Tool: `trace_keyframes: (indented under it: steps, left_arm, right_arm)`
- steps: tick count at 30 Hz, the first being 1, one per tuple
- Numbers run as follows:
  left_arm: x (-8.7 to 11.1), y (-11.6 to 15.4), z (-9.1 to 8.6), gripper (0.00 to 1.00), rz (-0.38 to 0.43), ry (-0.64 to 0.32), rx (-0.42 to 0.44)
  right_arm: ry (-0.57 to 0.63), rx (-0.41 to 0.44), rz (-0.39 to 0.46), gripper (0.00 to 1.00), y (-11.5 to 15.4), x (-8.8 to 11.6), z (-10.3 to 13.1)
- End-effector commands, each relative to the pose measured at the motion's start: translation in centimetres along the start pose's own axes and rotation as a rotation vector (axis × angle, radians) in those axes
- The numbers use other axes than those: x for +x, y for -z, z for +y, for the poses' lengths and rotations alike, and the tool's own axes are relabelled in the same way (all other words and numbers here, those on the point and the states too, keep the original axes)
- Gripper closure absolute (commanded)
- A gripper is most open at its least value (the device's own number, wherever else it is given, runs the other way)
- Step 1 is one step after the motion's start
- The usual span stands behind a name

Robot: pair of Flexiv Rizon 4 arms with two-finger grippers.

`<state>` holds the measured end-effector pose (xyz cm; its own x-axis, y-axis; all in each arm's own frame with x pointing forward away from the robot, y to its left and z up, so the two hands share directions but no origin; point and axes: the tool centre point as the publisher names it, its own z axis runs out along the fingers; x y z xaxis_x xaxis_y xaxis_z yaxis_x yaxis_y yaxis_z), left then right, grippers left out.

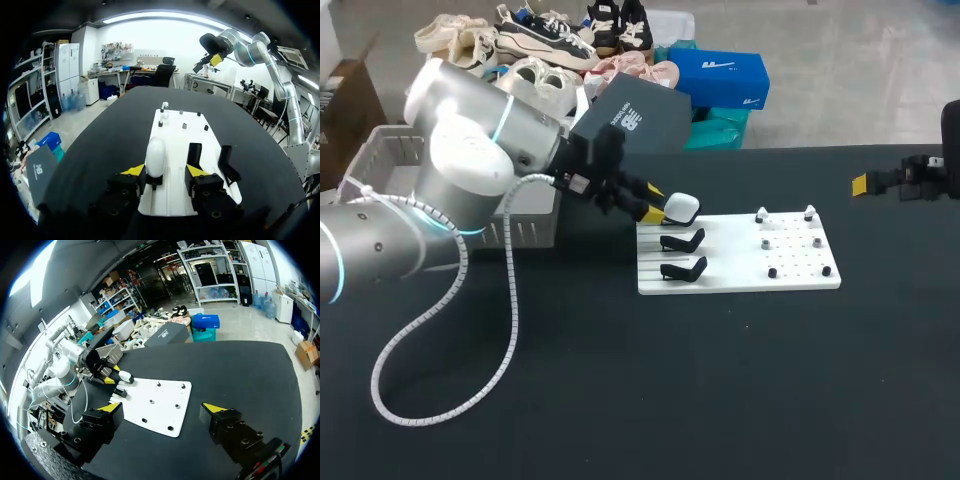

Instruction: Pick up each earbud case from the left stands, insert the matching earbuds, close the lid, and place the case in the box.

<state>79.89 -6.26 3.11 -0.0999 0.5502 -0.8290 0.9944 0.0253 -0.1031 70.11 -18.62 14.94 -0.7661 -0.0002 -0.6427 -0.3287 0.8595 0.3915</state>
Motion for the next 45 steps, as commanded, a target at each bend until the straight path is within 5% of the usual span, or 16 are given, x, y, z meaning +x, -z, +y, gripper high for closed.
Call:
trace_keyframes:
  steps: [1,11,31,37,45]
  left_arm:
    - [0.0,-0.5,0.1,0.49,-0.002,-0.001,-0.002]
    - [-0.2,-1.3,0.7,0.44,-0.01,0.009,-0.016]
    - [-0.5,-2.7,1.6,0.52,-0.025,0.022,-0.01]
    - [-0.3,-2.9,1.8,0.56,-0.023,0.022,-0.009]
    - [-0.3,-2.8,1.8,0.75,-0.033,0.016,-0.018]
  right_arm:
    - [0.001,-0.004,0.001,0.0,0.0,0.0,-0.1]
    - [0.001,-0.004,0.001,0.0,0.0,0.0,-0.1]
    - [0.001,-0.004,0.001,0.0,0.0,0.0,-0.1]
    - [0.001,-0.004,0.001,0.0,0.0,0.0,-0.1]
    - [0.001,-0.004,0.001,0.0,0.0,0.0,-0.1]
